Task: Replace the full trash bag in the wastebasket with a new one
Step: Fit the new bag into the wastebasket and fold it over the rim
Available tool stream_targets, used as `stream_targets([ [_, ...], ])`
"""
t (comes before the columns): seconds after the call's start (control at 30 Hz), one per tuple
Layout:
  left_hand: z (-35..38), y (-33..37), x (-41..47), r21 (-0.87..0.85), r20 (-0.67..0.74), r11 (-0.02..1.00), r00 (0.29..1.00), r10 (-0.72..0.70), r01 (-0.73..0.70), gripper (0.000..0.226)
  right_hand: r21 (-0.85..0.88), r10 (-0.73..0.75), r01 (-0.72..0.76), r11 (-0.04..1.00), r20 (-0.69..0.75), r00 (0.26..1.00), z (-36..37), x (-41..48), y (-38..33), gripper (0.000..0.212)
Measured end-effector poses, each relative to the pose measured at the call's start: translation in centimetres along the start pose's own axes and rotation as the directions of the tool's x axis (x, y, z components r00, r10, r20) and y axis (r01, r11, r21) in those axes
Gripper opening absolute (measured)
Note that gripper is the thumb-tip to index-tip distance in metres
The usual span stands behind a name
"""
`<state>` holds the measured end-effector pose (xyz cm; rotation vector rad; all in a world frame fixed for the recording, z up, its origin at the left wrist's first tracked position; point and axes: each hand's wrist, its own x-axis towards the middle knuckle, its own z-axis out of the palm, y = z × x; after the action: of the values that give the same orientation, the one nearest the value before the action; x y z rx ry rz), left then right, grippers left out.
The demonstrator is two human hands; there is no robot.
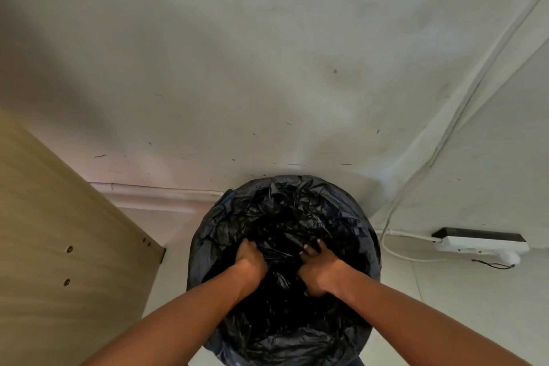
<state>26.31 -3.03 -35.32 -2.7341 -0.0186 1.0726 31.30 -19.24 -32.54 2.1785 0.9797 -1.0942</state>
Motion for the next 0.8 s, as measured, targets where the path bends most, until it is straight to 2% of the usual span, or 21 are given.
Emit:
stream_targets([
  [0.03, -1.4, -0.1, -1.2, 0.14, 0.032, 0.974, 0.984, 0.174, -0.177, 0.047, 0.027, -0.048, 0.048, 0.998, -0.025, 0.999, -0.7, -1.3, -0.5, 0.058],
  [0.07, -2.8, -0.2, -1.8, 0.191, 0.147, 0.955, 0.969, 0.201, -0.227, 0.049, 0.084, -0.091, 0.096, 0.992, -0.06, 0.994, -1.4, -2.3, -0.8, 0.053],
  [0.1, -4.2, -0.4, -3.2, 0.195, 0.169, 0.943, 0.957, 0.237, -0.268, 0.048, 0.123, -0.105, 0.115, 0.986, -0.087, 0.991, -1.9, -3.6, -1.1, 0.049],
  [0.2, -5.1, -1.4, -6.4, -0.03, 0.074, 0.928, 0.925, 0.372, -0.37, 0.042, 0.203, -0.146, 0.18, 0.962, -0.171, 0.974, -2.7, -7.7, -2.2, 0.043],
  [0.33, -5.8, -3.6, -13.0, -0.309, -0.028, 0.81, 0.856, 0.516, -0.499, 0.032, 0.38, -0.259, 0.36, 0.852, -0.292, 0.921, -2.2, -13.8, -3.8, 0.05],
  [0.4, -5.2, -4.6, -16.0, -0.389, -0.007, 0.753, 0.818, 0.575, -0.532, 0.042, 0.399, -0.29, 0.383, 0.833, -0.276, 0.917, -1.2, -16.3, -4.4, 0.062],
  [0.43, -4.8, -4.9, -17.2, -0.403, 0.025, 0.749, 0.811, 0.584, -0.527, 0.049, 0.321, -0.298, 0.382, 0.867, -0.282, 0.912, -0.6, -17.2, -4.8, 0.065],
  [0.5, -3.8, -5.1, -19.0, -0.293, 0.042, 0.782, 0.81, 0.586, -0.551, 0.056, 0.08, -0.29, 0.337, 0.938, -0.354, 0.889, 1.1, -17.8, -5.4, 0.053],
  [0.53, -3.0, -5.0, -19.4, -0.169, 0.0, 0.796, 0.808, 0.589, -0.581, 0.051, -0.026, -0.287, 0.303, 0.953, -0.402, 0.869, 1.9, -17.8, -5.6, 0.044],
  [0.6, -1.5, -4.4, -19.7, 0.046, -0.151, 0.807, 0.794, 0.588, -0.589, 0.036, -0.126, -0.248, 0.214, 0.969, -0.481, 0.841, 3.2, -17.3, -5.8, 0.035],
  [0.67, -0.6, -3.6, -19.6, 0.069, -0.285, 0.84, 0.796, 0.533, -0.538, 0.028, -0.169, -0.207, 0.134, 0.976, -0.559, 0.803, 3.8, -17.3, -5.7, 0.036],
  [0.8, -0.5, -1.3, -19.8, 0.054, -0.421, 0.883, 0.791, 0.444, -0.467, 0.023, -0.147, -0.026, -0.082, 0.986, -0.614, 0.789, 4.3, -18.5, -5.3, 0.046],
])
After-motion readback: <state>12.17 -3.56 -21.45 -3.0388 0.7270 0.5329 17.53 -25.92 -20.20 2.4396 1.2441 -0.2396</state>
